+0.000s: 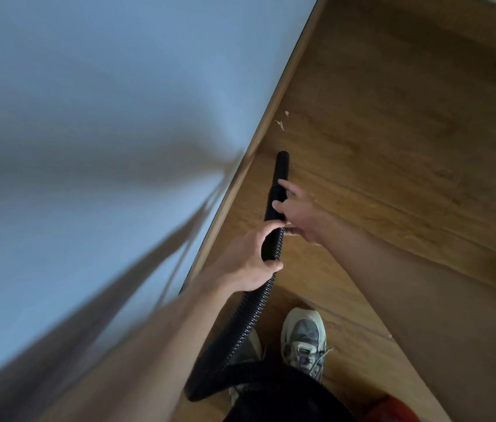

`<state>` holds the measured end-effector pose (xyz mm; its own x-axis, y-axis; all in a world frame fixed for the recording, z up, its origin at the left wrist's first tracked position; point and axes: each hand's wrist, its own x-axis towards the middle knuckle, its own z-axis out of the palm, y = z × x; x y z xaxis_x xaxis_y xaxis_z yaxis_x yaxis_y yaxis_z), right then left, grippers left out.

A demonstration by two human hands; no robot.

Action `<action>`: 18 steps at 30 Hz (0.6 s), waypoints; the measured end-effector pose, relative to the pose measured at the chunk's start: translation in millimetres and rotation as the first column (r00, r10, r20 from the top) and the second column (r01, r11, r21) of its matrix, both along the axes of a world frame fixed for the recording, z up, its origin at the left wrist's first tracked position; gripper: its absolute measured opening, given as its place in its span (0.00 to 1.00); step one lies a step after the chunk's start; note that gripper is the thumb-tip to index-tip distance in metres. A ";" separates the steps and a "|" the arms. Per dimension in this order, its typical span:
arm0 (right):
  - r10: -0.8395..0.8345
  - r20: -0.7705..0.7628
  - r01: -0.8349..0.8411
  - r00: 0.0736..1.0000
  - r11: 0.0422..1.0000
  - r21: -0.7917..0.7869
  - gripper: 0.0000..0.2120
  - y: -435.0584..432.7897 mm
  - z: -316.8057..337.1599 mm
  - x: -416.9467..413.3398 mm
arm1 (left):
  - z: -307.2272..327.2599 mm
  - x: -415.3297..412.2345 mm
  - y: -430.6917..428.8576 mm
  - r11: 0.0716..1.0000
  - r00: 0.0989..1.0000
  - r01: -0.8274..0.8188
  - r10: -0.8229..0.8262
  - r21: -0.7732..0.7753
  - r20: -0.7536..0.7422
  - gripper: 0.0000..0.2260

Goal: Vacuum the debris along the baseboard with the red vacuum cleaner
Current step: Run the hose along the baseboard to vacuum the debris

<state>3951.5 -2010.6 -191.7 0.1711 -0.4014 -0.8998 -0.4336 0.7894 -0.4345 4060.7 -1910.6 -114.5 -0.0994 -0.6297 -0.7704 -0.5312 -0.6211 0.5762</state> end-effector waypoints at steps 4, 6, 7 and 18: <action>0.096 0.000 -0.096 0.995 0.995 0.025 0.28 -9.7 8.2 -4.1 | 2.0 -11.4 2.2 1.000 1.000 -0.018 0.018 -0.011 0.008 0.32; 0.082 -0.011 -0.081 0.997 0.996 0.023 0.28 -13.6 9.5 -7.6 | 2.6 -10.6 -4.2 1.000 1.000 -0.014 0.014 -0.010 -0.001 0.32; 0.070 -0.011 -0.070 0.997 0.997 0.020 0.28 -15.6 10.2 -8.4 | 3.2 -9.5 -7.6 1.000 1.000 -0.009 0.009 -0.010 -0.002 0.32; 0.036 0.039 -0.037 0.999 0.999 0.025 0.27 -45.7 19.4 -20.0 | 10.9 -17.6 -38.9 1.000 1.000 -0.010 0.010 -0.023 0.014 0.32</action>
<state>3931.5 -2056.3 -172.3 0.2202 -0.3713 -0.9020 -0.4458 0.7842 -0.4316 4043.2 -1949.5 -103.6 -0.0826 -0.6480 -0.7572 -0.5333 -0.6131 0.5828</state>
